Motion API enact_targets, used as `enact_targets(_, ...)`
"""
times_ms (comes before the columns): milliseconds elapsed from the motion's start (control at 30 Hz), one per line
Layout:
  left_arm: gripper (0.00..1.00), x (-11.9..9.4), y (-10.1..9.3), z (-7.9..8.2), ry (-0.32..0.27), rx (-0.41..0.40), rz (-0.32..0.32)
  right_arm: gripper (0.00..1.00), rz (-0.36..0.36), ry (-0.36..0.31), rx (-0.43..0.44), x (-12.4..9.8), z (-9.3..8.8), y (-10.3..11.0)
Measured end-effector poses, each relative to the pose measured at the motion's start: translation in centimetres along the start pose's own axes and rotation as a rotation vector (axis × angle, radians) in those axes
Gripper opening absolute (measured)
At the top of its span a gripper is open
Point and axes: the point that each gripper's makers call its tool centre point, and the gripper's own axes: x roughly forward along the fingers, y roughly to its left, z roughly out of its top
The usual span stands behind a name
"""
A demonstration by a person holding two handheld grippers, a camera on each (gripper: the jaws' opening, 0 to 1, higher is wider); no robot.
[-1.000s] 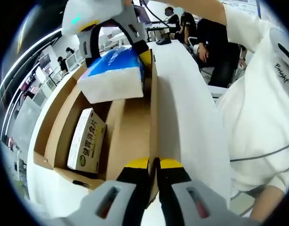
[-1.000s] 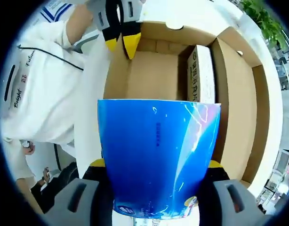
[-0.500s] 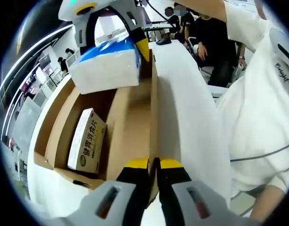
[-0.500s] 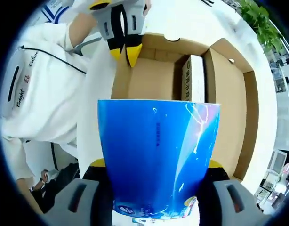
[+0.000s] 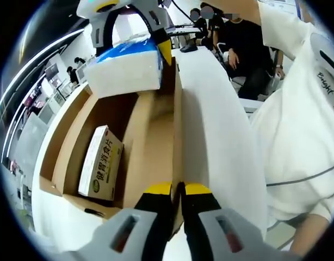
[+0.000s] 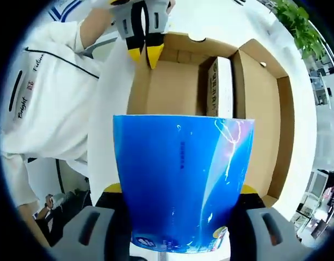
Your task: Operate the shoe box by opening the lid, removing the specified soft item, and placing it in the target area until the item is outside and the box remains undamaged.
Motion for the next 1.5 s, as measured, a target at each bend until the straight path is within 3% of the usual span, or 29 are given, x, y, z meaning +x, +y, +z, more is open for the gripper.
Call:
enact_targets(267, 0.04, 0.0, 0.0, 0.0, 0.008, 0.004, -0.001, 0.71, -0.006, -0.014, -0.003, -0.5, -0.3, 0.0)
enact_targets(467, 0.03, 0.0, -0.1, -0.1, 0.016, -0.015, -0.021, 0.71, -0.043, 0.04, -0.006, -1.3, -1.3, -1.1)
enact_targets(633, 0.03, 0.1, -0.1, -0.1, 0.019, -0.016, -0.018, 0.71, -0.026, 0.002, -0.019, -2.0, -1.2, -0.5)
enact_targets(700, 0.03, 0.1, -0.2, -0.1, 0.023, -0.015, -0.014, 0.71, -0.056, 0.032, -0.047, -2.1, -2.2, -0.9)
enact_targets(767, 0.03, 0.1, -0.2, -0.1, 0.022, -0.017, -0.013, 0.71, -0.126, 0.041, -0.01, -2.6, -3.0, -2.2)
enact_targets(933, 0.03, 0.1, -0.1, -0.1, 0.018, -0.011, -0.011, 0.71, -0.061, 0.012, 0.016, -2.4, -4.2, -1.1)
enact_targets(1033, 0.03, 0.1, -0.1, -0.1, 0.016, -0.009, -0.011, 0.71, -0.055, 0.054, 0.063, -2.0, -5.5, -0.6)
enact_targets(1100, 0.04, 0.1, -0.2, -0.1, 0.023, -0.01, -0.008, 0.71, -0.089, 0.078, 0.05, -1.8, -5.8, -0.7)
enact_targets(1233, 0.03, 0.2, -0.3, -0.2, 0.049, 0.002, 0.001, 0.71, -0.036, -0.031, 0.059, -2.0, -5.1, 0.6)
enact_targets(1400, 0.03, 0.2, -0.3, -0.2, 0.041, 0.014, -0.007, 0.71, -0.065, 0.025, 0.044, -2.4, -6.9, 0.3)
enact_targets(1500, 0.03, 0.2, -0.2, -0.2, 0.041, 0.014, -0.006, 0.71, -0.084, 0.028, 0.048, -2.2, -7.0, 0.2)
